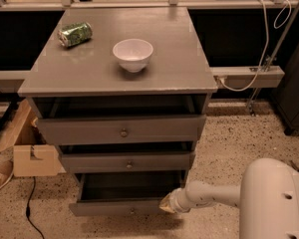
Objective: Close bottom drawer
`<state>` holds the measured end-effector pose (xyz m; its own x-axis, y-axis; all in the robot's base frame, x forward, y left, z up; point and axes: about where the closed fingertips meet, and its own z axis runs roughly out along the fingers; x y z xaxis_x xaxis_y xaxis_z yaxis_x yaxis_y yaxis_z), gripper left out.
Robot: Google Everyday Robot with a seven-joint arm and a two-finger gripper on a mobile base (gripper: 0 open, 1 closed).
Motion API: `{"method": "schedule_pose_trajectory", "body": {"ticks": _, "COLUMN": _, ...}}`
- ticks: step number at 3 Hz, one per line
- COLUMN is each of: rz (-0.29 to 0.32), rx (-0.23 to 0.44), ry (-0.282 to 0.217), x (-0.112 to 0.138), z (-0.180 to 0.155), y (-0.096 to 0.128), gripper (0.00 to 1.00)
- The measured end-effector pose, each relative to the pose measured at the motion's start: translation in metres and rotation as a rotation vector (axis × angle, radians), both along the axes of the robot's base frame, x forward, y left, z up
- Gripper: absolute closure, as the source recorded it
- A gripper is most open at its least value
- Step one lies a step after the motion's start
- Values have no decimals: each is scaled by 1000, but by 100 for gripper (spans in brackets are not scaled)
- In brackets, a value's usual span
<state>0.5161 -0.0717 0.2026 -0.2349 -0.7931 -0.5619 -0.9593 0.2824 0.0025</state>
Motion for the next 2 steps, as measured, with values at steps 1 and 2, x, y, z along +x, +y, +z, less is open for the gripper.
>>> {"method": "schedule_pose_trajectory", "body": {"ticks": 1, "rz": -2, "rx": 9, "ry": -39, "x": 11, "z": 8, "y": 7, "gripper": 100}}
{"method": "schedule_pose_trajectory", "body": {"ticks": 2, "rz": -2, "rx": 9, "ry": -39, "x": 11, "z": 8, "y": 7, "gripper": 100}}
